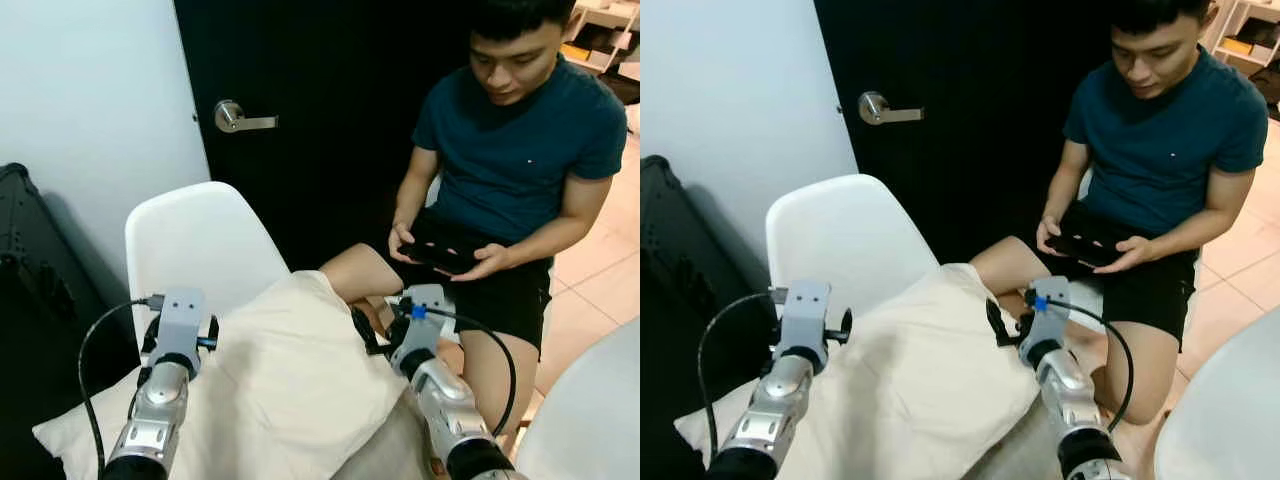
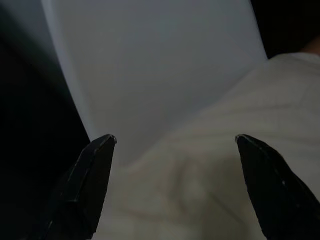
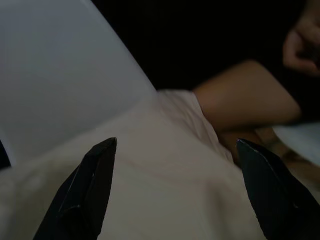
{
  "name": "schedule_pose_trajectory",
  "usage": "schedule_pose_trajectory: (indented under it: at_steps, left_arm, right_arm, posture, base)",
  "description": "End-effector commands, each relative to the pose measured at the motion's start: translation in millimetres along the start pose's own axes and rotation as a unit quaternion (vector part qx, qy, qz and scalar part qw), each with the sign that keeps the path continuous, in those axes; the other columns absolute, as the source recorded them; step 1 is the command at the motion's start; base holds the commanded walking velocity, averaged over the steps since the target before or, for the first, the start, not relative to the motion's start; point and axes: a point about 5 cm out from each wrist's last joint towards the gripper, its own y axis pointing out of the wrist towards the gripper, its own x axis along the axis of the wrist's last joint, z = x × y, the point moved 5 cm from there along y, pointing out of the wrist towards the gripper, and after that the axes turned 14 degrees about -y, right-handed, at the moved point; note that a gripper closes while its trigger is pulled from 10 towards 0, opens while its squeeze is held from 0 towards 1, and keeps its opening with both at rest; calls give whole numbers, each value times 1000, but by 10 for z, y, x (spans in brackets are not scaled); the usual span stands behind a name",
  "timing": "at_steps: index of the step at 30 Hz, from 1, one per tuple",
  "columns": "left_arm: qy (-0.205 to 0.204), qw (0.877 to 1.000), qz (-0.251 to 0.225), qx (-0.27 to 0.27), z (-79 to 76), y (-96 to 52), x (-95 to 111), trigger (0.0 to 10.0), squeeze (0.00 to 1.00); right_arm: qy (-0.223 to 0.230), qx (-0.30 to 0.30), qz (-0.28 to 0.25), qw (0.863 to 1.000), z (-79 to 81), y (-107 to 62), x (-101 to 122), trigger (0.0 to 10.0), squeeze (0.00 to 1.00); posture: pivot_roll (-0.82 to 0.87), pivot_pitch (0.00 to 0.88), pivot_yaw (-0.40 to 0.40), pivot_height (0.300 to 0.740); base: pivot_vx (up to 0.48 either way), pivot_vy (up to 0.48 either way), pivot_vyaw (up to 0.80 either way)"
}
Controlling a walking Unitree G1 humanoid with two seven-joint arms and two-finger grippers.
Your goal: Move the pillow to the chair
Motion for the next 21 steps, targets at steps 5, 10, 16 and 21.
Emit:
schedule_pose_trajectory:
  at_steps: [5, 10, 16, 21]
  left_arm:
    - [-20, 998, 52, 41, 165, -36, -300, 10000, 0]
    - [-13, 999, 47, 20, 86, -78, -326, 10000, 0]
    - [-5, 998, 65, -13, -33, -114, -415, 10000, 0]
    - [-10, 998, 66, -15, -30, -120, -438, 10000, 0]
  right_arm:
    - [-33, -17, 105, 994, 12, -73, -403, 10000, 0]
    - [-39, 3, 99, 994, 105, -23, -359, 10000, 0]
    - [-56, 30, 109, 992, 191, -35, -411, 10000, 0]
    - [-56, 31, 114, 991, 218, -70, -471, 10000, 0]
  posture:
    - [-28, 27, -21, 740]
    - [-16, 37, -35, 740]
    - [27, 56, -78, 740]
    - [26, 56, -79, 740]
  base:
    - [0, 0, 0]
    - [0, 0, 0]
    - [0, 0, 0]
    - [0, 0, 0]
